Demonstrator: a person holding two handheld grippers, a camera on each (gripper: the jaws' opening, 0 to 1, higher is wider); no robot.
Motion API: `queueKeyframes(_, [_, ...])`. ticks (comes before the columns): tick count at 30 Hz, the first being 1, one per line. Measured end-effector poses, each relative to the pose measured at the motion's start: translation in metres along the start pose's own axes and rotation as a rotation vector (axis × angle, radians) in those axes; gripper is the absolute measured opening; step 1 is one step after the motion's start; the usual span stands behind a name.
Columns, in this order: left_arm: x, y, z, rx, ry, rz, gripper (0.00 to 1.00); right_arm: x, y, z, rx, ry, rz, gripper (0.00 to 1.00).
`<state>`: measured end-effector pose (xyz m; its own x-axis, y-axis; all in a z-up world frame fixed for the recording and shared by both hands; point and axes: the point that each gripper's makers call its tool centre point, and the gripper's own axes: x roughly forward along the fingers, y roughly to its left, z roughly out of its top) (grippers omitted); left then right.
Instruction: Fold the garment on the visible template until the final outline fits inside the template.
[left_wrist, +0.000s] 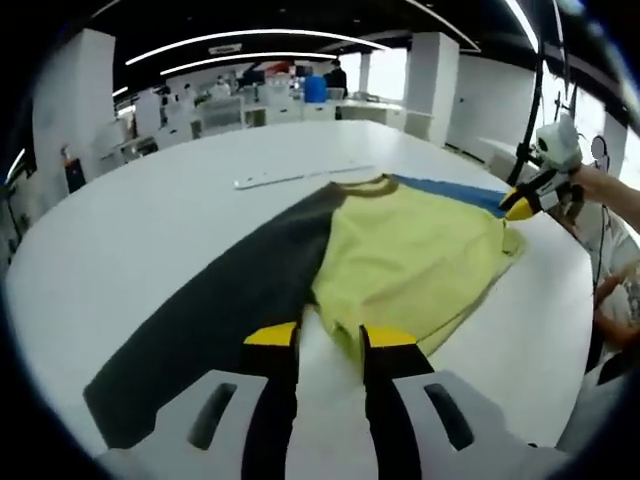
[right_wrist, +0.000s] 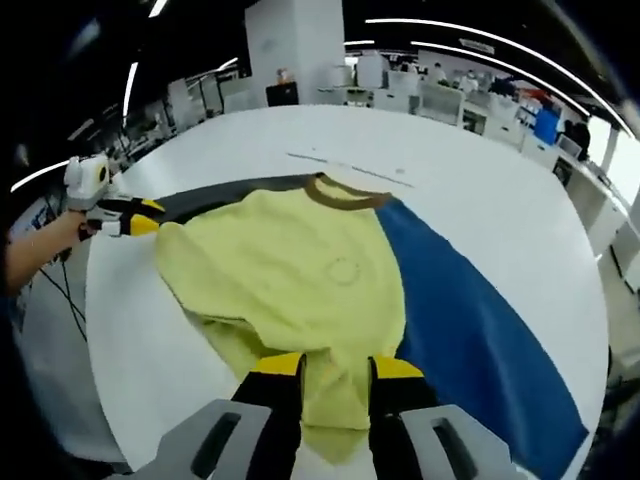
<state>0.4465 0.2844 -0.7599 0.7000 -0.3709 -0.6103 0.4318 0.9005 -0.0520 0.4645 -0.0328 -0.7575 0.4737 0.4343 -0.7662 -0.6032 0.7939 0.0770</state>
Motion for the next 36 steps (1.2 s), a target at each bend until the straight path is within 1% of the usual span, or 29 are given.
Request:
queueKeyframes(7, [-0.001, -0.009, -0.004, -0.007, 0.006, -0.024, 0.26, -0.007, 0.019, -0.012, 0.051, 0.021, -0.001, 0.30])
queueKeyframes(12, [0.000, -0.009, -0.005, -0.012, 0.009, -0.028, 0.27, -0.009, 0.030, -0.023, 0.090, 0.041, -0.009, 0.34])
queueKeyframes(17, [0.002, -0.012, -0.009, -0.009, 0.022, -0.029, 0.28, -0.011, 0.038, -0.032, 0.142, 0.048, -0.018, 0.33])
queueKeyframes(20, [0.004, -0.013, -0.010, -0.015, 0.023, -0.029, 0.27, -0.011, 0.041, -0.036, 0.157, 0.053, -0.024, 0.31])
queueKeyframes(21, [0.004, -0.013, -0.011, -0.017, 0.026, -0.028, 0.26, -0.011, 0.042, -0.037, 0.183, 0.054, -0.033, 0.30])
queueKeyframes(23, [0.004, -0.012, -0.010, -0.015, 0.019, -0.014, 0.22, -0.011, 0.046, -0.038, 0.188, 0.052, -0.027, 0.29])
queueKeyframes(26, [0.005, -0.013, -0.009, -0.035, 0.006, -0.016, 0.22, -0.008, 0.048, -0.037, 0.233, 0.037, -0.036, 0.27])
queueKeyframes(27, [0.005, -0.014, -0.010, -0.039, 0.006, -0.020, 0.22, -0.005, 0.047, -0.037, 0.260, 0.028, -0.048, 0.27])
queueKeyframes(29, [0.007, -0.016, -0.011, -0.035, 0.011, -0.023, 0.21, -0.002, 0.048, -0.036, 0.277, 0.024, -0.051, 0.27])
queueKeyframes(30, [0.007, -0.018, -0.012, -0.034, 0.013, -0.025, 0.21, 0.000, 0.047, -0.035, 0.306, 0.019, -0.064, 0.27])
queueKeyframes(31, [0.008, -0.019, -0.012, -0.032, 0.015, -0.029, 0.21, 0.001, 0.047, -0.035, 0.312, 0.020, -0.066, 0.27])
queueKeyframes(32, [0.008, -0.020, -0.012, -0.030, 0.016, -0.031, 0.21, 0.003, 0.047, -0.036, 0.331, 0.032, -0.071, 0.26])
queueKeyframes(34, [0.009, -0.022, -0.013, -0.027, 0.019, -0.033, 0.21, 0.005, 0.047, -0.036, 0.370, 0.030, -0.085, 0.25])
queueKeyframes(36, [0.009, -0.023, -0.013, -0.024, 0.019, -0.033, 0.21, 0.005, 0.044, -0.037, 0.407, 0.029, -0.111, 0.25])
